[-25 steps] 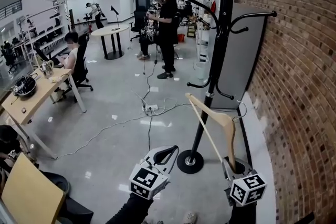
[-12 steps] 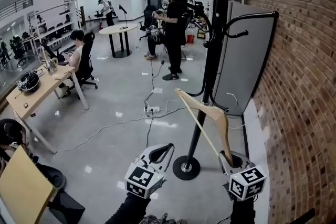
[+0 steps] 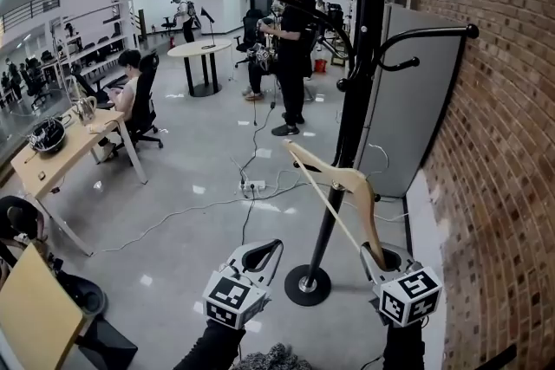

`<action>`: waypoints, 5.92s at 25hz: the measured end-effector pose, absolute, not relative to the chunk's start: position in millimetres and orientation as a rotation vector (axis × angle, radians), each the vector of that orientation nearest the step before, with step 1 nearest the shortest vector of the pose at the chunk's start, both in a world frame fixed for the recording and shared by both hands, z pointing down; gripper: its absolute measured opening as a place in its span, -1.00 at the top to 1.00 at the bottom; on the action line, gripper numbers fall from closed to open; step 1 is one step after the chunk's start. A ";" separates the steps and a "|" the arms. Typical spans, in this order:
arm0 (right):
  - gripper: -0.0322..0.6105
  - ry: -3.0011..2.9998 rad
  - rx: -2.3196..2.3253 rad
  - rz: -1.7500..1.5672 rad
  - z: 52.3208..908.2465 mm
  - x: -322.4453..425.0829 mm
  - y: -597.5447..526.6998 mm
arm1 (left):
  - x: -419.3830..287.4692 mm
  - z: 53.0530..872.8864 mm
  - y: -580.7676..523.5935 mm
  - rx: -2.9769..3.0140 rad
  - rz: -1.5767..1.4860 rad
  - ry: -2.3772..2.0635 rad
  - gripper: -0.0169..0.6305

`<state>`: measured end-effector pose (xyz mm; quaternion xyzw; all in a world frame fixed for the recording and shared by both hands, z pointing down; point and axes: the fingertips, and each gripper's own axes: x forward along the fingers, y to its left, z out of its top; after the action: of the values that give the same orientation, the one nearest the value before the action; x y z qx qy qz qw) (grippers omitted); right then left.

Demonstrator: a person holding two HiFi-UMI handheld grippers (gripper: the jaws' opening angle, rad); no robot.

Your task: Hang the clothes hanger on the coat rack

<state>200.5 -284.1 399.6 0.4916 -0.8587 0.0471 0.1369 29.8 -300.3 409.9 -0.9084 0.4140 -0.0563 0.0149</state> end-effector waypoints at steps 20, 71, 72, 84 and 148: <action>0.84 -2.493 1.404 -0.053 318.1 203.3 -404.8 | 35.4 402.6 -384.6 -2.862 -0.108 1.238 0.92; 0.35 -2.829 1.597 -0.018 286.2 231.7 -374.4 | 44.3 410.1 -386.4 -2.897 -0.150 1.178 0.93; 0.35 -2.814 1.606 -0.031 286.0 234.5 -370.0 | 45.0 409.5 -385.2 -2.897 -0.150 1.177 0.92; 0.35 -2.772 1.707 -0.048 308.1 272.4 -298.0 | 57.7 403.4 -355.1 -2.892 -0.141 1.157 0.93; 0.87 -2.400 1.898 0.031 387.4 113.6 -37.5 | -51.1 390.9 -78.7 -2.916 -0.045 1.097 0.92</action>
<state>113.6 -37.5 387.4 0.6199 -0.7836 0.0102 0.0408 -51.1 -78.7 390.9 -0.9357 0.3522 -0.0145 0.0129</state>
